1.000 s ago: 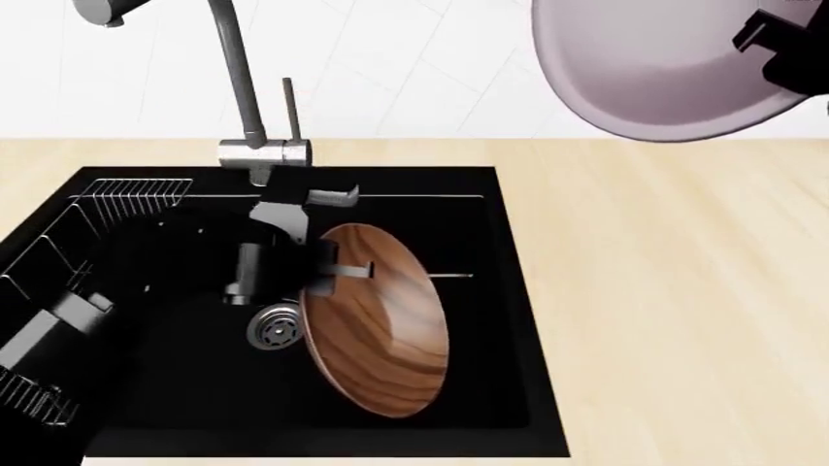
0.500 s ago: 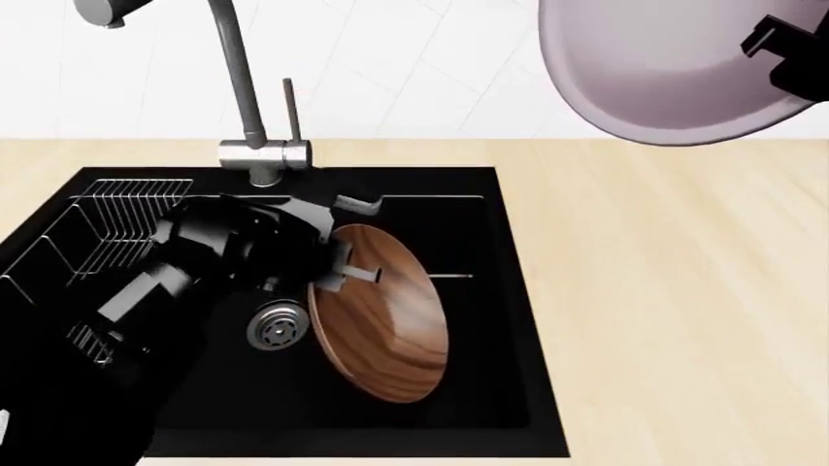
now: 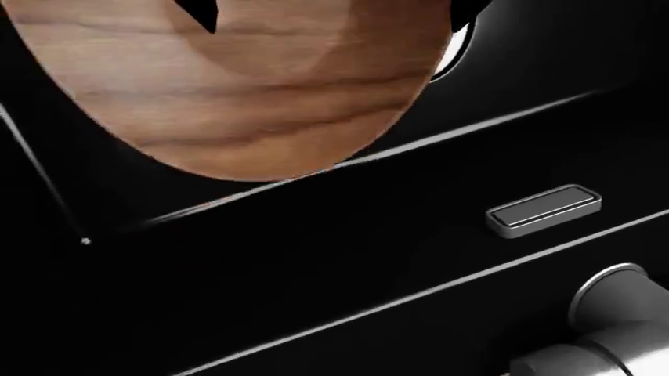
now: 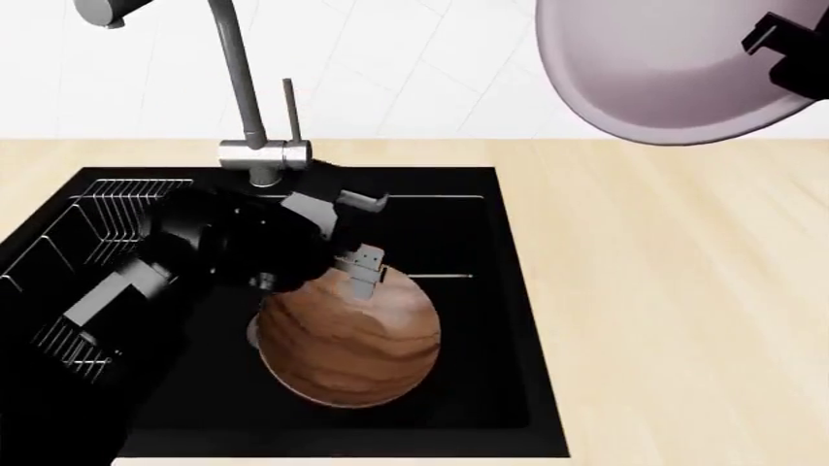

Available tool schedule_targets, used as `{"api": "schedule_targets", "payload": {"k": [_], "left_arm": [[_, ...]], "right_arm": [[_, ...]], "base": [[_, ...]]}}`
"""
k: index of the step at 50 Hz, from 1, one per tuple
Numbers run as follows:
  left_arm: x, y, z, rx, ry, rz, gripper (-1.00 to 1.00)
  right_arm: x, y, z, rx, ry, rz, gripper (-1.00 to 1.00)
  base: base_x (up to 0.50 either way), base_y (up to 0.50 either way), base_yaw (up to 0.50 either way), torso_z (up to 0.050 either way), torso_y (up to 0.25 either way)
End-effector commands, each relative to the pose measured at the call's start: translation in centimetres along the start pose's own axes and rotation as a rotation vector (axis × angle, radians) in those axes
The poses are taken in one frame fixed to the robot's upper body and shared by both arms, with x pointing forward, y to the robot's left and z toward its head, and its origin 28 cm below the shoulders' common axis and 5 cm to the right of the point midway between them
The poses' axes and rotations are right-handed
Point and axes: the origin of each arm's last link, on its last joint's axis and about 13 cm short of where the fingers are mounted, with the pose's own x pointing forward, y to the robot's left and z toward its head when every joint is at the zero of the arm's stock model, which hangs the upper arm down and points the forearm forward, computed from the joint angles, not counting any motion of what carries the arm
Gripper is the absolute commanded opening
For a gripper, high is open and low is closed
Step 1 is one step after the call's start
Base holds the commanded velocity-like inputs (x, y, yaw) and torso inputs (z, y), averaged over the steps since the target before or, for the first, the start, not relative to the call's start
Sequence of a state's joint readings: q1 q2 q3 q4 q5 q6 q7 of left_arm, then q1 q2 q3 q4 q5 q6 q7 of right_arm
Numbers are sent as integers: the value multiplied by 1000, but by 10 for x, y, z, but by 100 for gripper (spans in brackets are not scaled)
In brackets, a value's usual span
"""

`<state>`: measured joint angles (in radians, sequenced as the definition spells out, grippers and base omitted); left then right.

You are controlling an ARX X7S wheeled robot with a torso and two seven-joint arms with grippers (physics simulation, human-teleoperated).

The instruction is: Stack the bowls in the sink.

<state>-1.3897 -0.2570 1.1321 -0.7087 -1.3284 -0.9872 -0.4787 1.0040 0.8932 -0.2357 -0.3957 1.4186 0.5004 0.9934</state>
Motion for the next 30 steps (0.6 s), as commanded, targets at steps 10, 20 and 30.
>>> {"api": "schedule_targets", "payload": {"k": [10, 20, 30], "left_arm": [[-69, 16, 15, 41, -130, 59, 100], [-86, 19, 8, 40, -143, 46, 100], [-91, 24, -8, 56, -139, 41, 100]], "right_arm": [[1, 2, 5, -1, -24, 12, -100], [2, 7, 5, -19, -13, 32, -100], [0, 6, 9, -19, -19, 29, -100]], "base": [[0, 0, 0, 0, 0], [0, 0, 0, 0, 0], [0, 0, 0, 0, 0]]}}
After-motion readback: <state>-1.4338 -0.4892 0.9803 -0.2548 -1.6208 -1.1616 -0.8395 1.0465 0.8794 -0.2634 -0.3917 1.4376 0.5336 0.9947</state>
